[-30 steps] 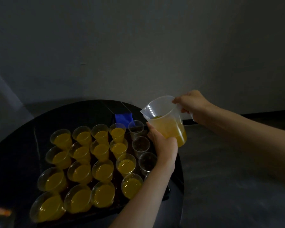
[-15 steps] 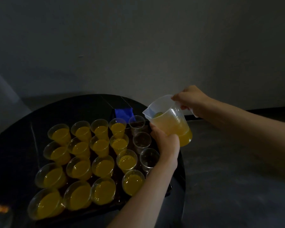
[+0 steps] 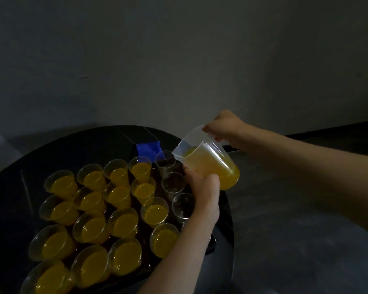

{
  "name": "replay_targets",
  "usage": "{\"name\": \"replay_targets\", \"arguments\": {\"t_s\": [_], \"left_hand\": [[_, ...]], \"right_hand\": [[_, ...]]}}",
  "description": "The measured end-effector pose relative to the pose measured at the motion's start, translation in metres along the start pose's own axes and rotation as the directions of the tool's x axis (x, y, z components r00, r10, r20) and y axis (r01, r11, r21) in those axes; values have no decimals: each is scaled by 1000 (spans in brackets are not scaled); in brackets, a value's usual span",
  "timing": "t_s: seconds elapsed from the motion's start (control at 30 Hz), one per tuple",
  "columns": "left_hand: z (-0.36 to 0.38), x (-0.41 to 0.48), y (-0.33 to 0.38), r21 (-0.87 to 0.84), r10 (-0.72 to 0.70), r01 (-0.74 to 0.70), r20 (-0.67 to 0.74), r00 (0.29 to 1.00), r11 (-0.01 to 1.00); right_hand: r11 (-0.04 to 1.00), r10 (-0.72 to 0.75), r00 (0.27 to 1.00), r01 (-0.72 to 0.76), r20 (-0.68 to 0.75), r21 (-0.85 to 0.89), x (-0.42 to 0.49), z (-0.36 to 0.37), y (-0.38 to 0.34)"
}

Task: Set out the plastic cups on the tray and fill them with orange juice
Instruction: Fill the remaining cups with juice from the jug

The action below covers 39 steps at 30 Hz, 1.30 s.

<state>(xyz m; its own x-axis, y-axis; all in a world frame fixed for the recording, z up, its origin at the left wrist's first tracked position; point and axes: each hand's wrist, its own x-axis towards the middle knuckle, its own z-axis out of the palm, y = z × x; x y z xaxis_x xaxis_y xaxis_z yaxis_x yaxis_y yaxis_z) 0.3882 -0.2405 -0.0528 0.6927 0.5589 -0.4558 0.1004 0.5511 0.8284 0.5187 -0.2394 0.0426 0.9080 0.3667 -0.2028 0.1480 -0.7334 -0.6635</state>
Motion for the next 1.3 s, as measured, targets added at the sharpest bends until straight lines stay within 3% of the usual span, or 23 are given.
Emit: {"name": "replay_targets", "arguments": {"t_s": [0.57,1.3], "left_hand": [[-3,-3,6,-100,-45,43,-19,999,994],[-3,-5,11,-92,-119,117,-20,993,989]], "right_hand": [[998,15,996,-10,83,-64,-2,7,-18],[979,27,991,1,134,-203,-10,5,-31]]}}
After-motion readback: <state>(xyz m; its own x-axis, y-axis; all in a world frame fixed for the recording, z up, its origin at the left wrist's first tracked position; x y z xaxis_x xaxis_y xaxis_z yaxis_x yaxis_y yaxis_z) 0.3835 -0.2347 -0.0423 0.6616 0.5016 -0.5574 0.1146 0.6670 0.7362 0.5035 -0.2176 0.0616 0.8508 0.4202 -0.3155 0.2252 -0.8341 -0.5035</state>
